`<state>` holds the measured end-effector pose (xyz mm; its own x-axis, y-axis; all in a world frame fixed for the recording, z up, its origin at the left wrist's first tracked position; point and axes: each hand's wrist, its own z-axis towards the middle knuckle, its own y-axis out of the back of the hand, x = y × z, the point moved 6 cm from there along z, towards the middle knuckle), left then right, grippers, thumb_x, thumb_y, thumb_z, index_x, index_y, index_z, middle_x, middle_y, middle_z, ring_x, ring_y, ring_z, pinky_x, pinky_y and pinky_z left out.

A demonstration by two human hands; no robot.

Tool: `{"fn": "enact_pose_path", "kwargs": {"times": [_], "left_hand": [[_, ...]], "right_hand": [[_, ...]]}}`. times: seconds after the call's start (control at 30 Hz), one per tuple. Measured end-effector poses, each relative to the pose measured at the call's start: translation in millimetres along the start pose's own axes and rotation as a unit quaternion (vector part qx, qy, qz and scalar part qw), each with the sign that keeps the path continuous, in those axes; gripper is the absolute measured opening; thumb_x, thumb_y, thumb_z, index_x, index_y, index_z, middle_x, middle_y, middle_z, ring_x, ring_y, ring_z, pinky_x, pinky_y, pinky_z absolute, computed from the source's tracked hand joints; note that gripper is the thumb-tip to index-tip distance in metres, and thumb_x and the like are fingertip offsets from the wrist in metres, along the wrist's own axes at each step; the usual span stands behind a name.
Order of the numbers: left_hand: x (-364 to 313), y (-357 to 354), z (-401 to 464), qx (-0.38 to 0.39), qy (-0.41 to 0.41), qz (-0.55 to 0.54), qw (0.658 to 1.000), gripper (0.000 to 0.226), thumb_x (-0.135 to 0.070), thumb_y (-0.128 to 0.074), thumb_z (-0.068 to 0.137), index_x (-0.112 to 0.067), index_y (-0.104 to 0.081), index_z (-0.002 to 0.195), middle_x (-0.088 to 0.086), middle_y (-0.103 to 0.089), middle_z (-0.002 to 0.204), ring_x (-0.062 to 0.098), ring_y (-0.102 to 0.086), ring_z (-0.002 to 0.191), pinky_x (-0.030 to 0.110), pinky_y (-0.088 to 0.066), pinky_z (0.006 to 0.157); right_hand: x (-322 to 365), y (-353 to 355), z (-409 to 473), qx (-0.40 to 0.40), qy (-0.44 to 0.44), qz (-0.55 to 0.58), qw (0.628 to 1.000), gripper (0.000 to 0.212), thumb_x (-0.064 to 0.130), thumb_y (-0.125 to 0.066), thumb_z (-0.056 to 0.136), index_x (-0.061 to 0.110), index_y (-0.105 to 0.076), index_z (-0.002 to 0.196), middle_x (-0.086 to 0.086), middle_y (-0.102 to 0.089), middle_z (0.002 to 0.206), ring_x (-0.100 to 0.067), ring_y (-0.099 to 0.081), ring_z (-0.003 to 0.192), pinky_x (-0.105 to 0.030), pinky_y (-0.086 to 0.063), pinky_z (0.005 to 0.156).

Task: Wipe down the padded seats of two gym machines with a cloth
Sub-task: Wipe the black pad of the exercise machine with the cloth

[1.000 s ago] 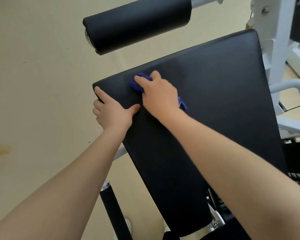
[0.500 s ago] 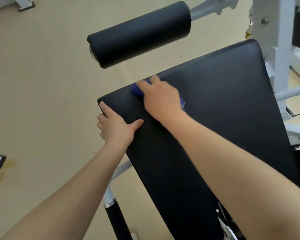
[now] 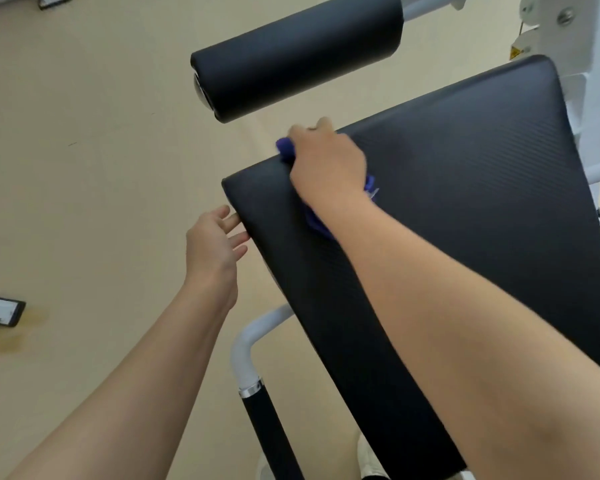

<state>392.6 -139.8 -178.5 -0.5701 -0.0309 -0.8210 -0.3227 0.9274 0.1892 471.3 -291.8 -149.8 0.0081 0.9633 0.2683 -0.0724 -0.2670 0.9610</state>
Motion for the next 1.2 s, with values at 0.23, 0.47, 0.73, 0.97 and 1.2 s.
{"fn": "enact_pose_path", "kwargs": {"times": [0.23,0.47,0.73,0.97,1.2], "left_hand": [[4.3,3.8,1.7,0.024,0.038,-0.11,0.993,0.051,-0.053,-0.029,0.093,-0.016,-0.065,0.096,-0.002,-0.069,0.088,0.012,-0.067,0.078,0.027,-0.052,0.073],[14.5,7.1,0.8,0.062,0.038,-0.093,0.993,0.065,-0.06,-0.02,0.092,-0.015,-0.047,0.13,-0.004,-0.065,0.12,0.013,-0.064,0.103,0.032,-0.037,0.101],[14.5,-2.7,-11.7,0.075,0.055,-0.138,0.986,0.066,-0.055,-0.026,0.094,-0.014,-0.028,0.145,-0.003,-0.05,0.14,0.016,-0.049,0.126,0.038,-0.03,0.111],[33.1,-7.9,-22.1,0.065,0.026,-0.146,0.987,0.06,-0.044,-0.026,0.098,-0.007,-0.026,0.145,0.007,-0.038,0.148,0.013,-0.039,0.135,0.031,-0.025,0.115],[47.7,5.8,-26.2,0.041,0.035,-0.074,0.996,0.053,-0.041,-0.024,0.1,-0.005,-0.054,0.126,0.004,-0.057,0.128,0.018,-0.053,0.12,0.034,-0.039,0.108]], "right_hand": [[87.1,-31.0,-54.2,0.06,0.171,0.0,0.983,0.028,0.02,-0.043,0.093,0.019,-0.048,0.12,-0.008,-0.047,0.122,-0.027,-0.055,0.093,-0.033,-0.032,0.062],[44.6,-18.1,-22.2,-0.001,0.181,-0.022,0.983,0.032,0.02,-0.047,0.092,0.023,-0.047,0.124,-0.007,-0.049,0.119,-0.026,-0.054,0.097,-0.032,-0.037,0.065],[27.6,-49.7,-130.7,0.133,0.4,-0.049,0.905,0.03,0.016,-0.071,0.075,0.018,-0.063,0.104,-0.007,-0.059,0.092,-0.022,-0.055,0.068,-0.03,-0.036,0.052],[21.1,-41.5,-116.9,-0.004,0.374,-0.05,0.926,0.032,0.013,-0.076,0.063,0.019,-0.067,0.094,-0.006,-0.062,0.085,-0.02,-0.052,0.059,-0.027,-0.035,0.05],[2.8,-57.1,-186.5,0.15,0.508,-0.086,0.844,0.031,0.022,-0.078,0.062,0.02,-0.069,0.091,-0.005,-0.065,0.091,-0.019,-0.053,0.062,-0.027,-0.039,0.052]]}}
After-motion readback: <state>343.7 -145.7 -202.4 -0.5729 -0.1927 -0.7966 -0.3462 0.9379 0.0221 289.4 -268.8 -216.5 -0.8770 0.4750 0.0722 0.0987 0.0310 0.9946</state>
